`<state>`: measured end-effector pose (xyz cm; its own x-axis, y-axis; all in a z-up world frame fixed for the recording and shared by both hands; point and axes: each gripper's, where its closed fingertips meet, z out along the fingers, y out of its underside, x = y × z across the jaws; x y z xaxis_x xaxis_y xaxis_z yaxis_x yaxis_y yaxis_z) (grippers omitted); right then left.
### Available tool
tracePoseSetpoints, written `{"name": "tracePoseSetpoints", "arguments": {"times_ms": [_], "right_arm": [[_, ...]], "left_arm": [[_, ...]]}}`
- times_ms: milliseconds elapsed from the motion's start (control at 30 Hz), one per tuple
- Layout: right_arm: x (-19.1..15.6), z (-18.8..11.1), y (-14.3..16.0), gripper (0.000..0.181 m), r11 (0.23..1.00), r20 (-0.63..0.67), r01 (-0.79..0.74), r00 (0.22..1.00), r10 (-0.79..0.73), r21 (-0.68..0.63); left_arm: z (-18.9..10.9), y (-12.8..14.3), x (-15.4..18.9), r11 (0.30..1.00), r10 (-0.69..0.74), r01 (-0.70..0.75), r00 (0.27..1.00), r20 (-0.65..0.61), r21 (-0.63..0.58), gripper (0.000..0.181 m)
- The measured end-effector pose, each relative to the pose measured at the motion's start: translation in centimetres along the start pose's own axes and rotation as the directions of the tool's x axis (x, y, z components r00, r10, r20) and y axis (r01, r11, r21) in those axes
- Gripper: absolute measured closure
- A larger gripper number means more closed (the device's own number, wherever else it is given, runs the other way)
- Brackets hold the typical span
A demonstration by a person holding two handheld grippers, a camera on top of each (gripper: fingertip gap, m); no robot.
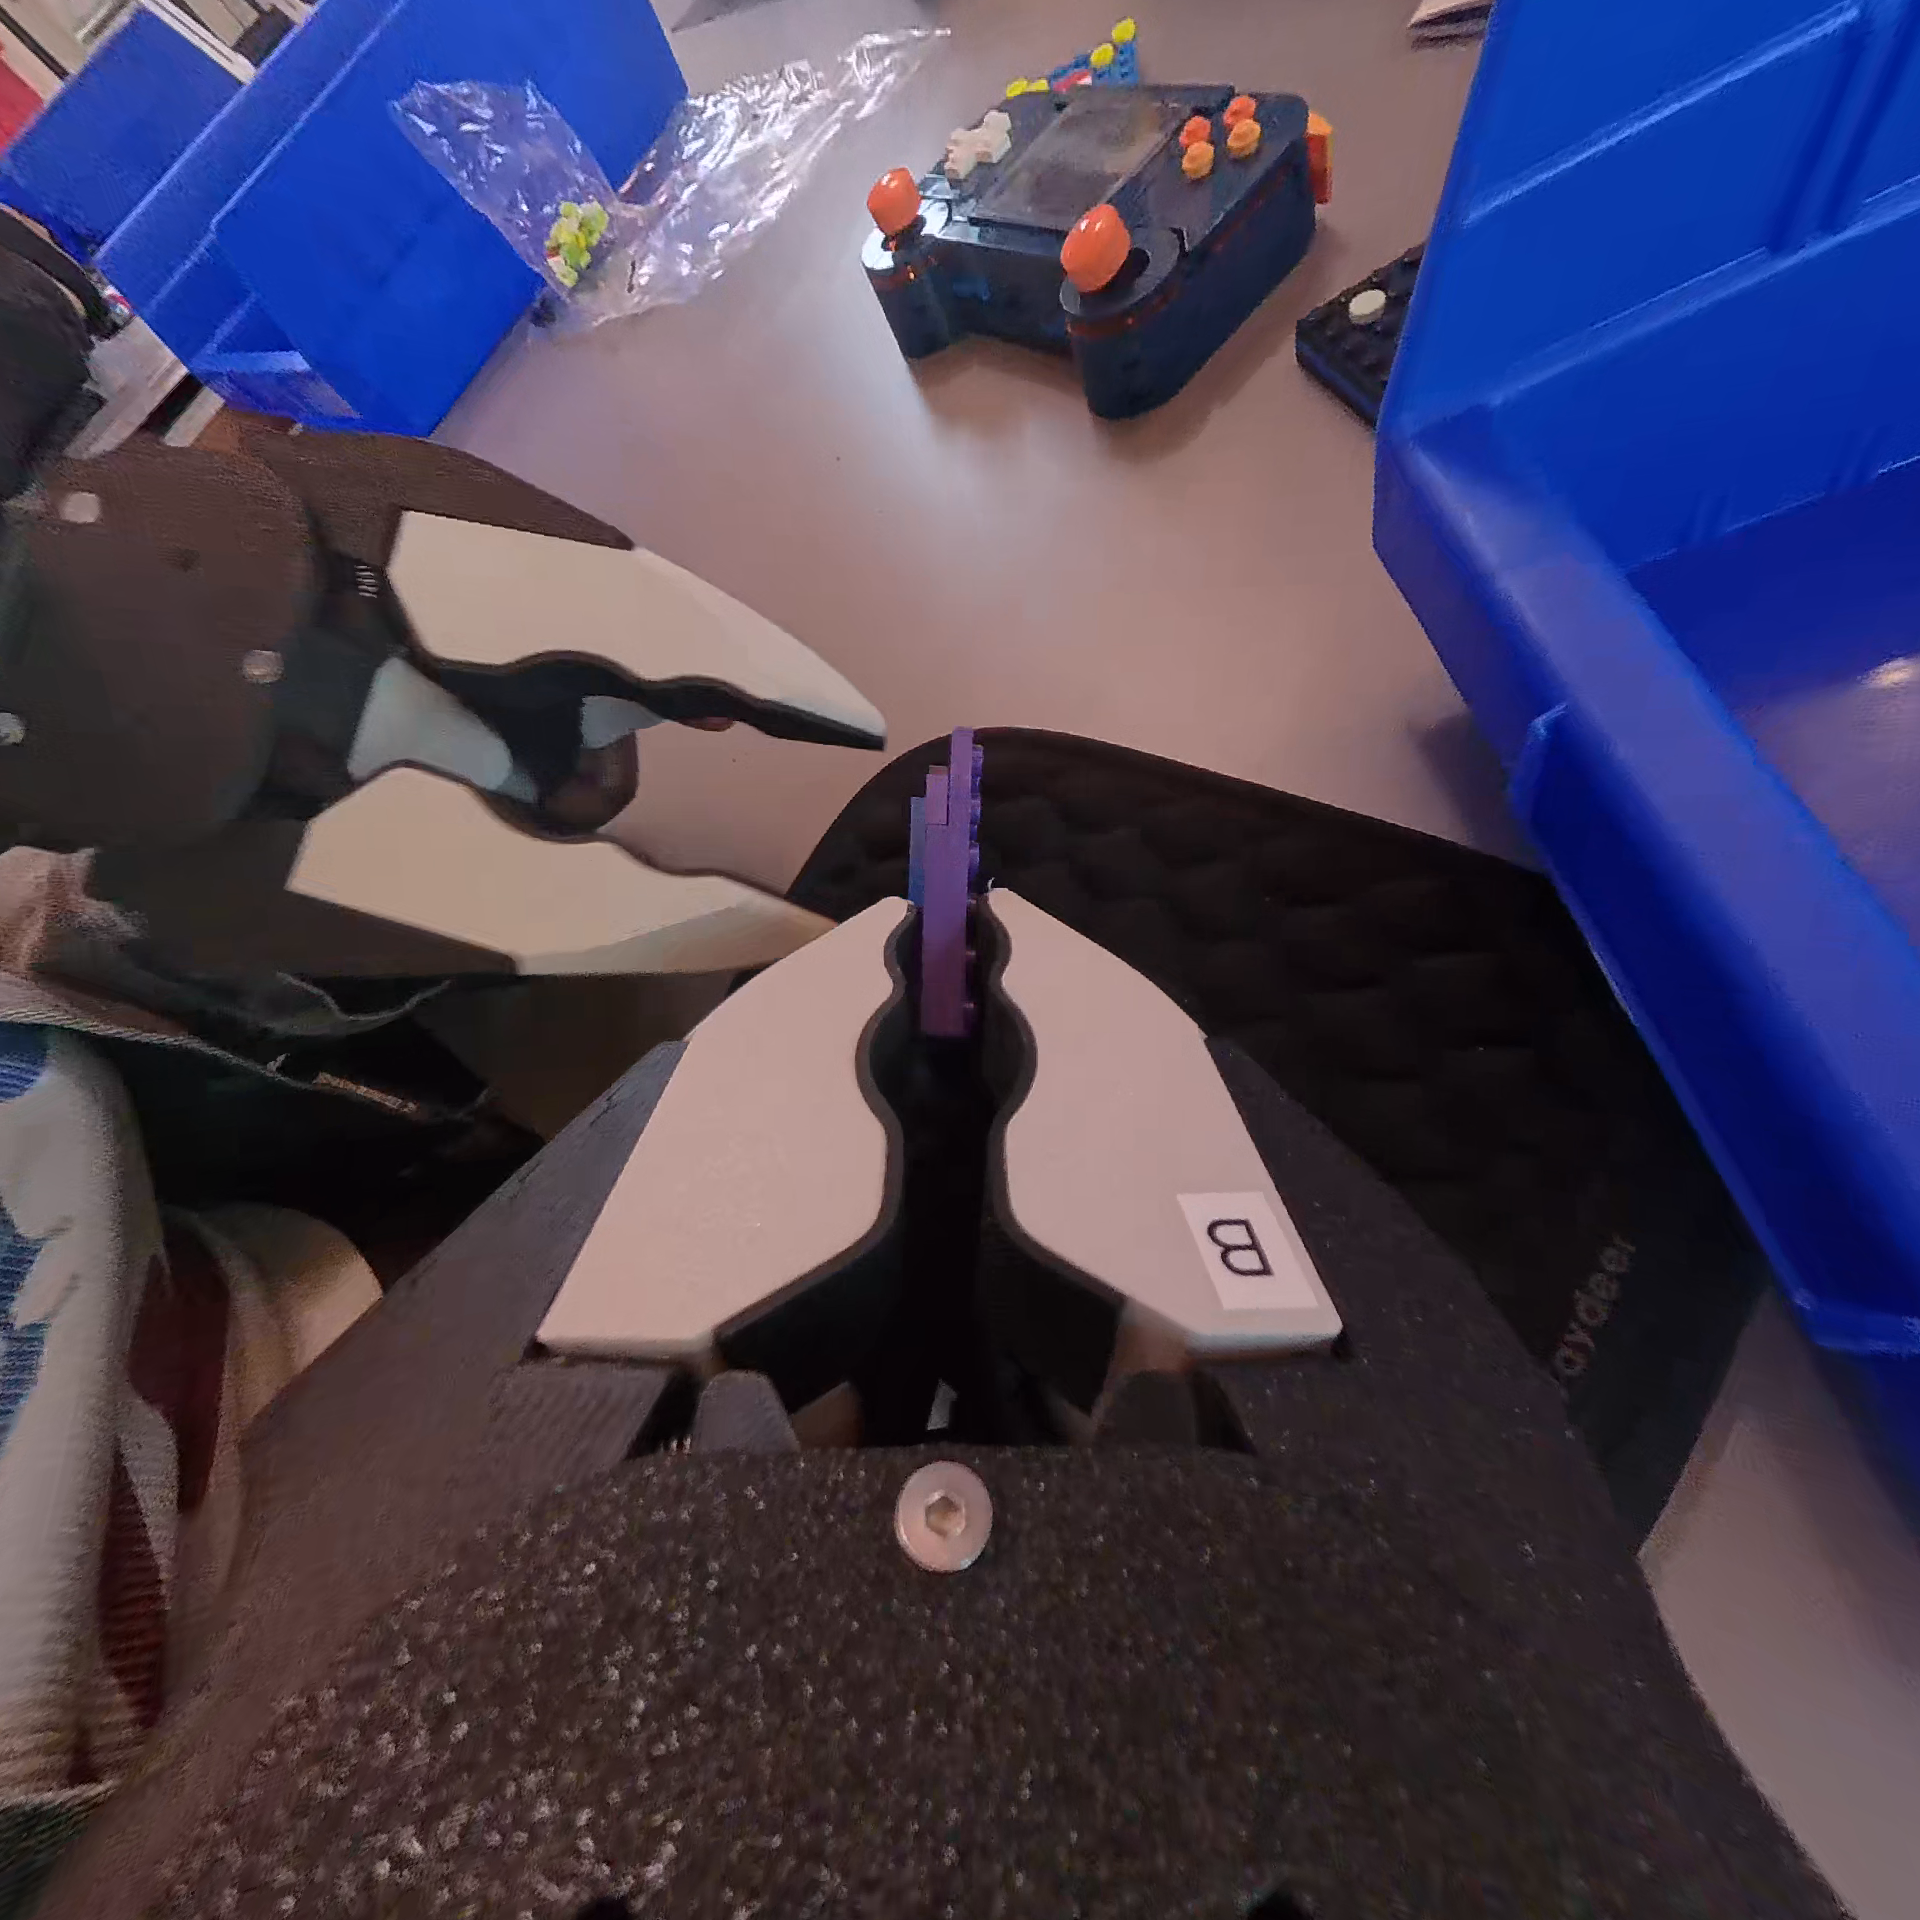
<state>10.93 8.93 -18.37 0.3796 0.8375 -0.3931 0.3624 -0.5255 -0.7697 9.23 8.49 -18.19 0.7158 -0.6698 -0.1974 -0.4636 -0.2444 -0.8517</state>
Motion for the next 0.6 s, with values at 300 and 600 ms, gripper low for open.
{"name": "tracePoseSetpoints", "arguments": {"times_ms": [300,600], "right_arm": [[0.2,0.1,0.1,0.172,0.998,0.050,-0.033,0.998,0.031,0.046],[0.3,0.1,0.0,0.172,0.997,0.062,-0.050,0.997,0.047,0.060]], "left_arm": [[1.3,0.6,0.6,0.997,0.070,-0.070,0.997,0.010,-0.029,0.147],[1.3,0.3,0.9,1.000,0.007,-0.007,1.000,0.017,-0.022,0.146]]}}
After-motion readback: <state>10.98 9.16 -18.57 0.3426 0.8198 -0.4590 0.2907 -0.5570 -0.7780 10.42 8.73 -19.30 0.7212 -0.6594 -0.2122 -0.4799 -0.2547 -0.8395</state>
